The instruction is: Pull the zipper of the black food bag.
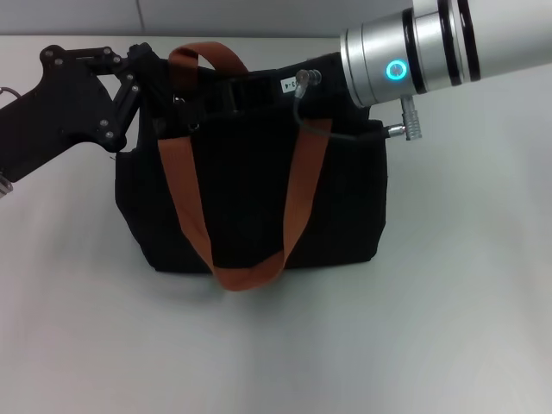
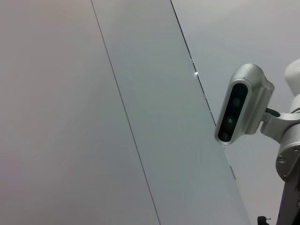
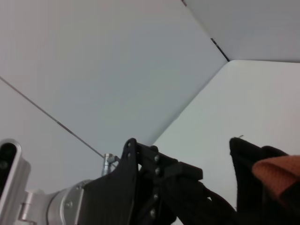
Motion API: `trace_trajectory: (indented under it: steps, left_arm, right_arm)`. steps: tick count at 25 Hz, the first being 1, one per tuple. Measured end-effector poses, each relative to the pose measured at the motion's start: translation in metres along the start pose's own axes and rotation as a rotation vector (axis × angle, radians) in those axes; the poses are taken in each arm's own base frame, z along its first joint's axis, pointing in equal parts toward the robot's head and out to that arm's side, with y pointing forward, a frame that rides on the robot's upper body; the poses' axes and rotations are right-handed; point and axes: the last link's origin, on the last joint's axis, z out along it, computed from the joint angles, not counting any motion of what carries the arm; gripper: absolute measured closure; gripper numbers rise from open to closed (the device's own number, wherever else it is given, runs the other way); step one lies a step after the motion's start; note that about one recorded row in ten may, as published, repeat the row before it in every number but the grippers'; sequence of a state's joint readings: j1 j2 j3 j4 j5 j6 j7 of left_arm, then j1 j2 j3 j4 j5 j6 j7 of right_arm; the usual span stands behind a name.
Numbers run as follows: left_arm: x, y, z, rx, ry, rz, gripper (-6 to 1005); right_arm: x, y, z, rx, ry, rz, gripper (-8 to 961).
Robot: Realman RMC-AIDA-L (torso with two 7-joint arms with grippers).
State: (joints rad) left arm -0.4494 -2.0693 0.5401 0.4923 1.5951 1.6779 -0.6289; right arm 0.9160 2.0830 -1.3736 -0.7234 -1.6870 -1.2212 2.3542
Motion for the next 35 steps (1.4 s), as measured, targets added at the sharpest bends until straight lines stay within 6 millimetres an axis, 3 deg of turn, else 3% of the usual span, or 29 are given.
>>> trace_trajectory:
  steps: [17, 30, 35]
  left_arm:
    - [0.0, -0.001, -0.002, 0.013, 0.001, -0.001, 973]
    - [-0.001, -0.004, -0.004, 0.033, -0.008, 0.003, 972]
    - [-0.001, -0.005, -0.004, 0.037, -0.012, 0.003, 972]
  right_arm:
    - [0.003, -0.008, -0.022, 0.17, 0.042, 0.027, 955]
    - [0.008, -0.023, -0.083, 0.304, -0.053, 0.081, 954]
    - [0.013, -0.025, -0.096, 0.313, -0.079, 0.096, 954]
